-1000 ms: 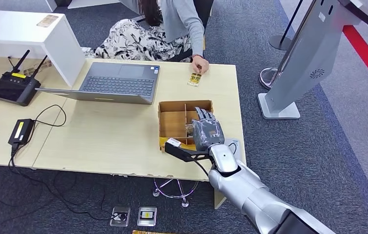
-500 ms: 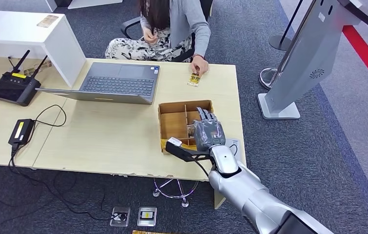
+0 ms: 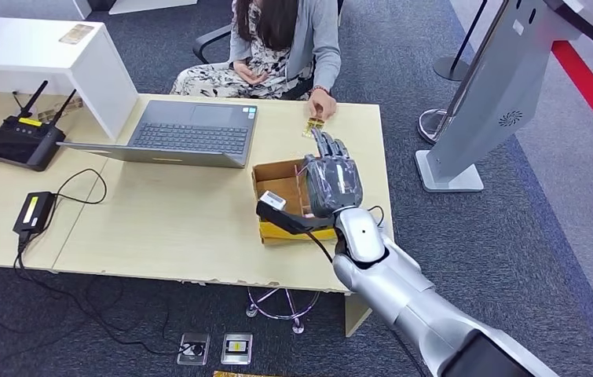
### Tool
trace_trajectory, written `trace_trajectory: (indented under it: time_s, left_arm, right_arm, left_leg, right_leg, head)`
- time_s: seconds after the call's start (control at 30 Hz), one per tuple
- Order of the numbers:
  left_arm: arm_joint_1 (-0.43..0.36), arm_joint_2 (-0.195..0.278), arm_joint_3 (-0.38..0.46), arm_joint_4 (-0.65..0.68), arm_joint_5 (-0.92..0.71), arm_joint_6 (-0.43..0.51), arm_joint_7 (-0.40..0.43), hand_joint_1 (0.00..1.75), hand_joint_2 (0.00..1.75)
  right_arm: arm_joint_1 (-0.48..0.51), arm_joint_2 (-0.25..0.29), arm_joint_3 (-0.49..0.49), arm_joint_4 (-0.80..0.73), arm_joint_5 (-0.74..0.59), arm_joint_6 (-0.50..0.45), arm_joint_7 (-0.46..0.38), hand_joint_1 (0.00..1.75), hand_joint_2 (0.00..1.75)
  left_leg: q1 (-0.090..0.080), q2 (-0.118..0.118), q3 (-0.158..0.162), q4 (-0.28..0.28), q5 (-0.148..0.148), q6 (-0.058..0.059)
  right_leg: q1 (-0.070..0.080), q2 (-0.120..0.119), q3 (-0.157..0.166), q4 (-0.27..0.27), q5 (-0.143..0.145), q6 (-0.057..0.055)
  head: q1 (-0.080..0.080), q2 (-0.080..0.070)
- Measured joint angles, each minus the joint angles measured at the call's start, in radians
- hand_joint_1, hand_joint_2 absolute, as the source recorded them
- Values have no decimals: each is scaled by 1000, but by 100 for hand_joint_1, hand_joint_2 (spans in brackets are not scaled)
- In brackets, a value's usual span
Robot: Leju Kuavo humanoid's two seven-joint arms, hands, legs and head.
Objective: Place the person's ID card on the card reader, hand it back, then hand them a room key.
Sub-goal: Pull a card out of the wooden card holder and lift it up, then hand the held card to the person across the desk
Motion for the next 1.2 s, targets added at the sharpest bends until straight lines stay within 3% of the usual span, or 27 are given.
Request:
trace_trajectory:
  time_s: [0.4, 0.83, 1.2]
  left_arm:
    - [-3, 16, -2, 0, -77, -18, -32, 0, 0]
    - [-4, 16, -17, 0, -99, 3, -18, 0, 0]
    - [-3, 6, -18, 0, -96, 18, -4, 0, 0]
  right_arm:
    - [-54, 38, -12, -70, 101, 93, 38, 175, 175]
    - [-160, 136, -8, 55, 94, 114, 33, 175, 175]
    - [-165, 168, -1, 124, 97, 119, 37, 175, 175]
  left_leg:
    - [0, 0, 0, 0, 0, 0]
    - [0, 0, 0, 0, 0, 0]
    - [0, 0, -1, 0, 0, 0]
  right_leg:
    - [0, 0, 0, 0, 0, 0]
    - [0, 0, 0, 0, 0, 0]
    - [0, 0, 0, 0, 0, 0]
  head:
    - [0, 0]
    - [0, 0]
    - [0, 0]
